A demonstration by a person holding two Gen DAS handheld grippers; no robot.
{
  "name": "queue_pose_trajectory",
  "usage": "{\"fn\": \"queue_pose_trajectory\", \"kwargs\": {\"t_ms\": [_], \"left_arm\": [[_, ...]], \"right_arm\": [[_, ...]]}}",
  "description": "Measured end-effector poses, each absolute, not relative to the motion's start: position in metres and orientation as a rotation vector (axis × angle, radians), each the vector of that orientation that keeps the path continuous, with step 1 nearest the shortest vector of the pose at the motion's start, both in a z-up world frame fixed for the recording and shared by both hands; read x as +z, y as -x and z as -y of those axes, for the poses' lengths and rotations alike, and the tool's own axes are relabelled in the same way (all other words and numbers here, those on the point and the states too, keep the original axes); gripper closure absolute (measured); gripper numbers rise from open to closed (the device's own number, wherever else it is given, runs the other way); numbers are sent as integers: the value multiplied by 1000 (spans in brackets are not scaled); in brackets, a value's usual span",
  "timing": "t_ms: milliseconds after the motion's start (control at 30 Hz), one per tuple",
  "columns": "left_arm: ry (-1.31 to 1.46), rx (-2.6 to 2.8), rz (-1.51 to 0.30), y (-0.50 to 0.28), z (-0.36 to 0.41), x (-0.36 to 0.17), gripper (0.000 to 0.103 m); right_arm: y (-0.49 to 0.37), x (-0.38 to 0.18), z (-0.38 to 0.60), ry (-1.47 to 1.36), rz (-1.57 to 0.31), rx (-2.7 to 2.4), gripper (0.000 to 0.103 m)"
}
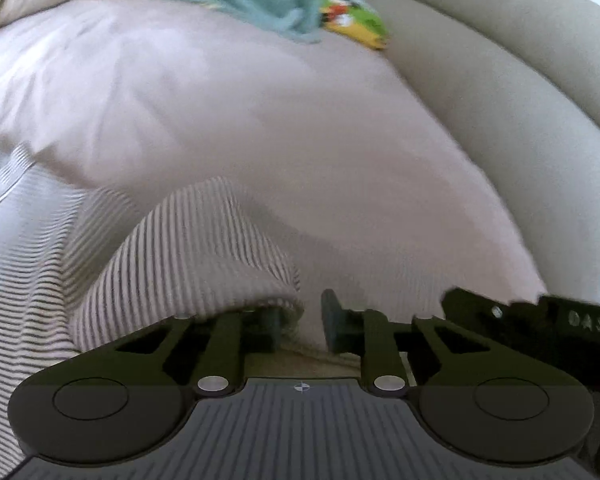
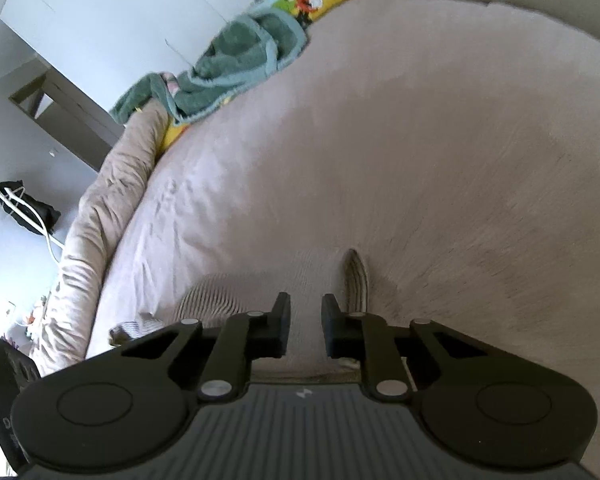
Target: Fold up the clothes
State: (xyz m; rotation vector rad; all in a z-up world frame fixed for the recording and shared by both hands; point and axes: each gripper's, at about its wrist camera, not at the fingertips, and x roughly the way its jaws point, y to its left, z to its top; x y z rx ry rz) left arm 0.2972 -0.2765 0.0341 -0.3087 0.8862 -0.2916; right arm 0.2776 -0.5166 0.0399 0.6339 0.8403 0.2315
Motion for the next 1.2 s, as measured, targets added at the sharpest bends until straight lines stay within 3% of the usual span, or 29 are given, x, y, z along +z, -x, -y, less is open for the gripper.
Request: {"fn": "queue_pose_trajectory", "kwargs": {"t_ms": [133, 267, 333, 467, 700, 733, 767, 800, 833, 1000, 1133, 1200], "left_arm": [[338, -402, -930, -274, 280, 43, 80], [342, -462, -984, -261, 265, 41, 58], [344, -479, -998, -257, 251, 43, 52], [344, -514, -993, -247, 220, 55, 28], [282, -480, -938, -233, 170, 78, 17], [272, -465, -926, -228, 159, 81, 14], [253, -451, -917, -224, 150, 82, 10], [233, -437, -907, -221, 142, 83, 10], [211, -422, -899, -218, 134, 83, 10], [-37, -438, -808, -232, 155, 60, 11], [-417, -551, -545, -208, 212, 52, 11], [-449, -546, -513, -202, 222, 54, 11]], "right_arm": [[-251, 60, 536, -631, -805, 152, 87], [-226, 63, 555, -679, -797, 23, 84], [-217, 56, 556, -746, -816, -3, 78], [-218, 30, 533, -886, -842, 21, 54], [-267, -29, 486, -916, -792, -23, 44], [-273, -26, 481, -888, -775, -16, 45], [-278, -23, 477, -878, -771, -4, 58], [-284, -20, 473, -869, -767, 8, 79], [-289, -17, 471, -889, -774, 37, 85], [-287, 49, 448, -803, -687, 123, 87], [-276, 113, 420, -712, -631, 215, 91], [-274, 139, 408, -668, -637, 244, 91]]}}
